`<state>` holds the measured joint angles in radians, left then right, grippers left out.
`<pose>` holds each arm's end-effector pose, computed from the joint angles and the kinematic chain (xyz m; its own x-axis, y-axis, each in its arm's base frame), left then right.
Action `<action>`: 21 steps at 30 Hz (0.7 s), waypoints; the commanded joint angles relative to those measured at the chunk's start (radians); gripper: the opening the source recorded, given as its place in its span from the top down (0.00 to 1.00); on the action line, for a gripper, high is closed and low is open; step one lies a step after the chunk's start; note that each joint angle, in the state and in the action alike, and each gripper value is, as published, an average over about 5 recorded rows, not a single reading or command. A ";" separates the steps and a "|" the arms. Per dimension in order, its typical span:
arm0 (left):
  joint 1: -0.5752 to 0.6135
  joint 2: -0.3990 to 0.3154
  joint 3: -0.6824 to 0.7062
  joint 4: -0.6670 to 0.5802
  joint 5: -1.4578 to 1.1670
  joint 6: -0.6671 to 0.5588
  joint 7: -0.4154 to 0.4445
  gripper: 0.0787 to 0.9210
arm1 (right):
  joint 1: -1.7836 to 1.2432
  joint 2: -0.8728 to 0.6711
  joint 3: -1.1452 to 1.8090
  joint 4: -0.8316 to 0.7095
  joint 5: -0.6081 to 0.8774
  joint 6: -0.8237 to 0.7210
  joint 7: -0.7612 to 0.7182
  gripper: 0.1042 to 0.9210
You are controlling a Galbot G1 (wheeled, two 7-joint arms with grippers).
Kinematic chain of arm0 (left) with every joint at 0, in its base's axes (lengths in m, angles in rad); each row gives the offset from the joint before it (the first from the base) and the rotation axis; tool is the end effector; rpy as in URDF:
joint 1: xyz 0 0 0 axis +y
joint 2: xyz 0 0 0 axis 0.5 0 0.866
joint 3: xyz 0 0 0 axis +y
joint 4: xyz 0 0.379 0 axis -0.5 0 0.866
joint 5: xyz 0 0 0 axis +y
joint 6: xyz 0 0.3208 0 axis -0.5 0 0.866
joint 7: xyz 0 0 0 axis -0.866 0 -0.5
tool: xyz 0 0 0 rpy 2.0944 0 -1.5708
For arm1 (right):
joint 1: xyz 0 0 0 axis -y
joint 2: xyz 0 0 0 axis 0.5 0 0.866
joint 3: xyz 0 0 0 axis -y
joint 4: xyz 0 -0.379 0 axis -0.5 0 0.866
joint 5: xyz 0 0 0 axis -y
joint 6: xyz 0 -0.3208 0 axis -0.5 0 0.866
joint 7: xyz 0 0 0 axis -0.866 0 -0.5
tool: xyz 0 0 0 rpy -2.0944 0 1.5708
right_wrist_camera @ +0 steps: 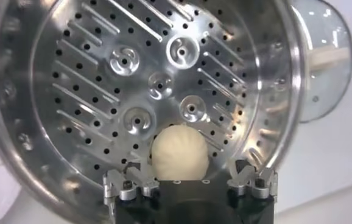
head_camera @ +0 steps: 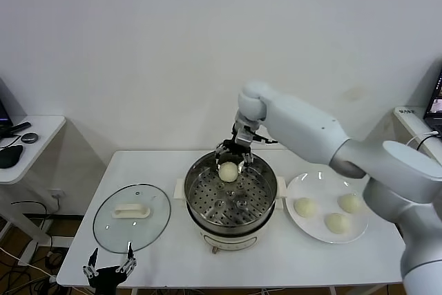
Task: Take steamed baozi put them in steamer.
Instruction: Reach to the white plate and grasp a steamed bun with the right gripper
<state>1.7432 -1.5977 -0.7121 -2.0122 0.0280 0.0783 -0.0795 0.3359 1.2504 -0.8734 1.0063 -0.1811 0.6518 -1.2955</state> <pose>0.0626 0.0478 -0.3694 -0.9138 -0.2641 0.3086 -0.2267 0.9620 0.1518 0.6048 0.0799 -0.0672 -0.0489 -0.2860 0.9570 -0.2420 -0.9262 -0.2892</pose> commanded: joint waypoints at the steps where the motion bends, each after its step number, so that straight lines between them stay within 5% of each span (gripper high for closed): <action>1: -0.006 0.003 0.003 0.012 0.003 0.001 0.002 0.12 | 0.114 -0.197 -0.013 0.163 0.330 -0.241 0.007 0.12; 7: -0.023 0.019 0.009 0.014 -0.002 0.007 0.005 0.12 | 0.259 -0.325 -0.039 0.147 0.515 -0.441 0.051 0.12; 15: -0.045 0.044 0.015 0.020 -0.026 0.013 0.005 0.12 | 0.240 -0.485 -0.068 0.237 0.415 -1.015 0.002 0.12; 21: -0.048 0.051 0.008 0.019 -0.040 0.018 0.005 0.12 | 0.092 -0.589 -0.052 0.348 0.367 -1.160 -0.011 0.12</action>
<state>1.6990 -1.5552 -0.7001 -1.9918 -0.0015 0.0928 -0.0750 0.5048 0.8364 -0.9248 1.2275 0.1816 -0.1168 -1.2911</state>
